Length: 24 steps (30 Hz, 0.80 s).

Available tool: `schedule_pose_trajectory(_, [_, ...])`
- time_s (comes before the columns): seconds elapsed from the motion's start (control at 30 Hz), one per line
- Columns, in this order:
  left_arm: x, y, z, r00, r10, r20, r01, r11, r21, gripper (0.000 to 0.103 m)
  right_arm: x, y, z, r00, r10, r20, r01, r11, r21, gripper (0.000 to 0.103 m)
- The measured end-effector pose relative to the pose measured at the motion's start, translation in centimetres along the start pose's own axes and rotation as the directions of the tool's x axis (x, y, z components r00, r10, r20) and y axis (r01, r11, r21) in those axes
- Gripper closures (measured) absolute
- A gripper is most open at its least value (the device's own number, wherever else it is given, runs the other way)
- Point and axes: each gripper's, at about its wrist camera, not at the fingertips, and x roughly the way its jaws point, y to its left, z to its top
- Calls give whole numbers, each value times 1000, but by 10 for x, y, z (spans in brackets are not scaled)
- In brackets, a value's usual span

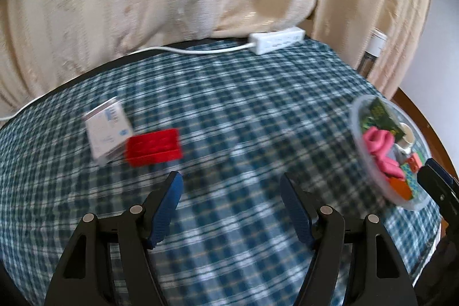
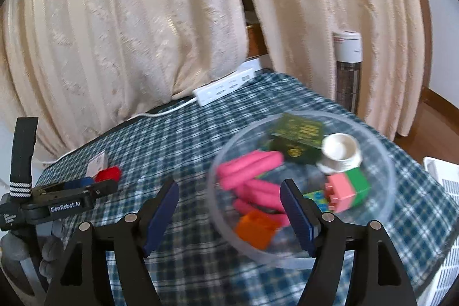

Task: Organize objects
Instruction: 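Move both tools back toward the red block and white medicine box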

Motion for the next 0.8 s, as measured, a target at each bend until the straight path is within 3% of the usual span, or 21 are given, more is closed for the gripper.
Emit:
schedule_pose_trajectory(0.37, [-8, 77, -12, 997, 81, -1, -81, 990, -116, 32, 35, 61, -7, 990, 91, -108, -101, 991, -89, 20])
schedule_pose_trajectory(0.8, [-20, 134, -24, 992, 130, -3, -128, 970, -206, 32, 84, 137, -10, 960, 154, -234, -201, 960, -193, 20])
